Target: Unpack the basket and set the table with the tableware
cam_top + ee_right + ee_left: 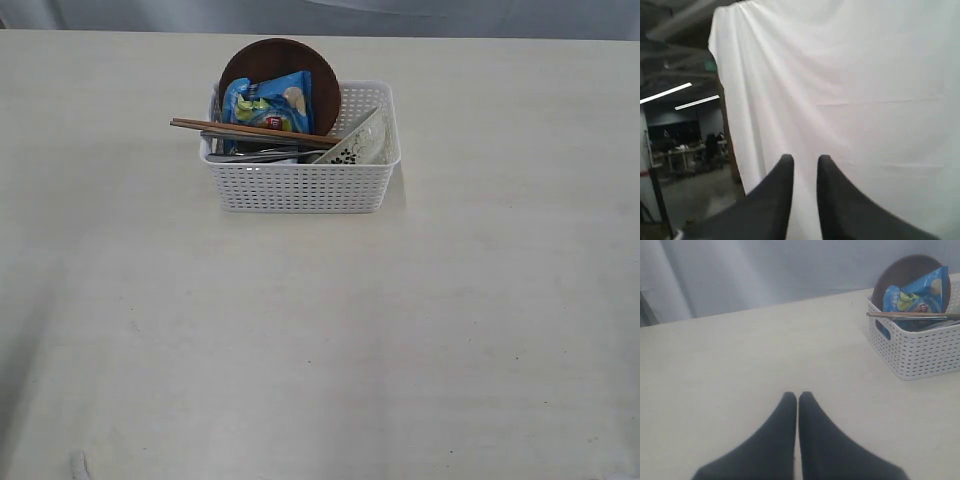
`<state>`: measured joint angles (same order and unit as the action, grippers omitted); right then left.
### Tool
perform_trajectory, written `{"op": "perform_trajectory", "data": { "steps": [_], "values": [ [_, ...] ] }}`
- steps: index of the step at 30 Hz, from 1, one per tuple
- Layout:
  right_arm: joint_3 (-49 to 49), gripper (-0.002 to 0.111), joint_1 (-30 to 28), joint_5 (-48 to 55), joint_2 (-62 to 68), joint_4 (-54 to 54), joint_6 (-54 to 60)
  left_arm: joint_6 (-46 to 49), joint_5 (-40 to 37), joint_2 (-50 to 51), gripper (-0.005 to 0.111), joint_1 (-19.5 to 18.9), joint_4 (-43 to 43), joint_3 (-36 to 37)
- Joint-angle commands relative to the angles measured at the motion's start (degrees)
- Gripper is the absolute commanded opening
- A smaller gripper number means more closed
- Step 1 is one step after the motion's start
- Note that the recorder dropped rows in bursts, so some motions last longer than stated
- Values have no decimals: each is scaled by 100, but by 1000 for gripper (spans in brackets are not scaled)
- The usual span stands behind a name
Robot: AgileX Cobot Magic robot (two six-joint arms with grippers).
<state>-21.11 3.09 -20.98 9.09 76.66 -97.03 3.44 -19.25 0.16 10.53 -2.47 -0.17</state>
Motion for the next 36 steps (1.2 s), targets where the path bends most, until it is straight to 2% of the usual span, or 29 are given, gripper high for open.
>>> {"op": "perform_trajectory", "data": {
  "steps": [1,4,7,9,12,13,15,17,19,21,24,26,29,33,36],
  "values": [
    [-1319,36,-17,-378,1863,2329,-2149,-26,38,-16,1,-37,-25,17],
    [-2204,36,-17,-1063,3668,2329,-2117,-26,38,-16,1,-37,-25,17],
    [-2555,34,-17,-623,4814,2329,-149,-26,38,-16,1,-37,-25,17],
    [-2430,34,-17,885,5065,2329,191,-26,38,-16,1,-37,-25,17],
    [-2106,34,-17,3505,5296,2329,1303,-26,38,-16,1,-37,-25,17],
    [-2088,34,-17,4145,5454,1973,1793,-26,38,-16,1,-37,-25,17],
    [-2186,34,-17,4575,5779,759,3029,-26,38,-16,1,-37,-25,17],
    [-2422,34,-32,4604,6131,-986,4357,-26,38,-16,1,-37,-25,17],
    [-2890,34,-32,4945,6686,-3235,6359,-26,38,-16,1,-37,-25,17],
    [-3515,34,-21,5725,7260,-5494,8543,-26,38,-16,1,-37,-25,17],
    [-4386,34,-21,6953,7928,-7627,10711,-26,38,-16,1,-37,-25,17],
    [-4719,34,69,7440,8121,-8737,11685,-26,38,-16,1,-37,-25,17],
    [-5018,34,508,7696,8201,-9583,12614,-26,38,-16,1,-37,-25,17],
    [-5249,34,1505,7477,8217,-9547,12724,-26,38,-16,1,-37,-25,17],
    [-5479,45,2210,7290,8493,-9483,12593,-26,38,-16,1,-37,-25,17]
  ]
}}
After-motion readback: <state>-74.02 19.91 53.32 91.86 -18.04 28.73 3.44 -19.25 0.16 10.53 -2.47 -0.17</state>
